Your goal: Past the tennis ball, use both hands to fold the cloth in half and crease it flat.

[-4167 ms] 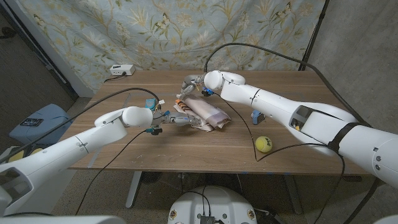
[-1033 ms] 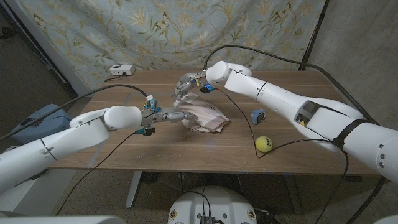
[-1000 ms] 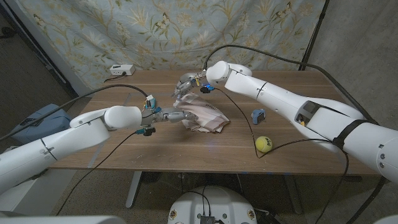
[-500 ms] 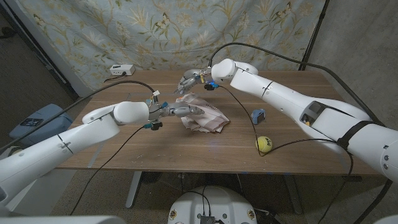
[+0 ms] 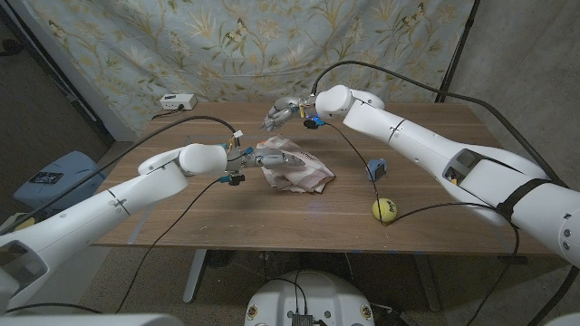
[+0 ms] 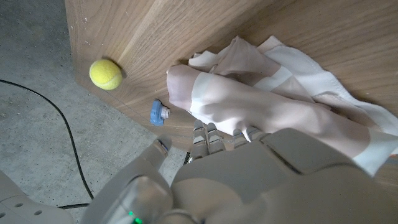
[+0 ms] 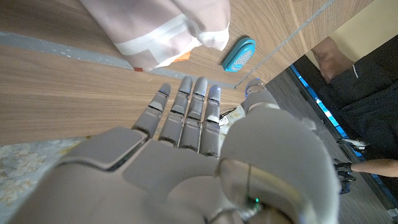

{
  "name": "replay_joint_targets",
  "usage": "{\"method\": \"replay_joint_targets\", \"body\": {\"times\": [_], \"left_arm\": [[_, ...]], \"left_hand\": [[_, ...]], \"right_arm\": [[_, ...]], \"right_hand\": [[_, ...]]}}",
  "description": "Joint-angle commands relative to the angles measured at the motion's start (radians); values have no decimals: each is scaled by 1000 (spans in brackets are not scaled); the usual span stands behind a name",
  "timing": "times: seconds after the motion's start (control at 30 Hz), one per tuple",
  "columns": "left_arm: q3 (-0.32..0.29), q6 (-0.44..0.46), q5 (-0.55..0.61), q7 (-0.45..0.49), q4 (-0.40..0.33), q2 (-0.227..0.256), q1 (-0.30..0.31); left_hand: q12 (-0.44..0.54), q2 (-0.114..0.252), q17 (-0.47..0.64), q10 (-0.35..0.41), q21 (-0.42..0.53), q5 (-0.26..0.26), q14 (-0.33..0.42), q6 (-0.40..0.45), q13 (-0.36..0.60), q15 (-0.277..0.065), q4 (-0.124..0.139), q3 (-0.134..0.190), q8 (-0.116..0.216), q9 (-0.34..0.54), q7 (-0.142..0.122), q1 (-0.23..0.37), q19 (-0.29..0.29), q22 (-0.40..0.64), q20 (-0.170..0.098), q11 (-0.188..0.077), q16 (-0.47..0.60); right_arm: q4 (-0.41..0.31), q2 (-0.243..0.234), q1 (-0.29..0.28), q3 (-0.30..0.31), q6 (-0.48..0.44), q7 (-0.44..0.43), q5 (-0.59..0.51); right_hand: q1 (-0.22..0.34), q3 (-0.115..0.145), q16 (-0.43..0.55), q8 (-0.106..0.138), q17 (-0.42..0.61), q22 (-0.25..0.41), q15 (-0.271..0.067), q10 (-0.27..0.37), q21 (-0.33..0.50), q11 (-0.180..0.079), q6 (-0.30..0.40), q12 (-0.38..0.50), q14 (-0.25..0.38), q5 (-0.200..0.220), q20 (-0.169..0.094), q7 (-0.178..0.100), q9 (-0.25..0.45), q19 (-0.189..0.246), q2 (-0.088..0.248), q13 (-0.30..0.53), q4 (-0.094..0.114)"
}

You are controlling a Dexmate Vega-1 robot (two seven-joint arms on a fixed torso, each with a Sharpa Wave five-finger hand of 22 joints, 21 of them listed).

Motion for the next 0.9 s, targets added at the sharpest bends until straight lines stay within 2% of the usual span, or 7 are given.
{"method": "replay_joint_targets", "body": {"times": [0.03,0.47,0.63,0.77,0.9], "left_arm": [[21,14,-3,-39,22,-11,-20],[20,71,-19,-55,-14,21,3],[17,103,-20,-51,-32,36,15],[12,110,-26,-46,-42,47,25],[8,118,-32,-43,-53,58,35]], "left_hand": [[7,-1,1,2,-3,4,2,-4,2,0,-5,0,4,3,-1,8,-128,1,5,1,5],[6,0,2,1,-3,4,2,-5,2,1,-4,-2,4,4,1,10,-128,1,6,4,4],[6,-1,2,0,-4,3,0,-8,2,2,-3,-4,3,4,1,10,-129,1,6,4,3],[7,-1,2,0,-4,3,-1,-8,2,3,-3,-5,4,4,0,10,-130,1,6,5,3],[6,0,2,-1,-4,3,-1,-9,2,3,-2,-5,3,4,0,10,-129,1,7,5,3]], "right_arm": [[25,-6,-7,18,25,-14,6],[20,-19,-21,22,30,-34,-4],[40,-20,-16,-10,79,-47,-56],[67,-20,-12,-38,127,-59,-109],[79,-20,-23,-50,144,-83,-151]], "right_hand": [[-5,1,2,-5,-2,2,-6,-13,4,0,-14,-11,1,4,-3,-2,-3,9,8,-3,-2],[-10,-4,0,-13,-6,2,-3,-36,4,2,-40,-34,-8,4,-6,10,-9,14,8,-12,-4],[-3,-6,-10,-23,-14,2,-7,-73,-2,-18,-80,-66,-32,5,-13,-7,-17,5,3,-24,-13],[-10,-12,-27,-29,-22,1,-5,-107,-9,-41,-121,-99,-72,5,-25,-33,-25,-16,0,-36,-13],[-12,-14,-35,-32,-30,1,-6,-125,-9,-56,-152,-121,-89,5,-29,-37,-29,-23,-3,-45,-15]]}}
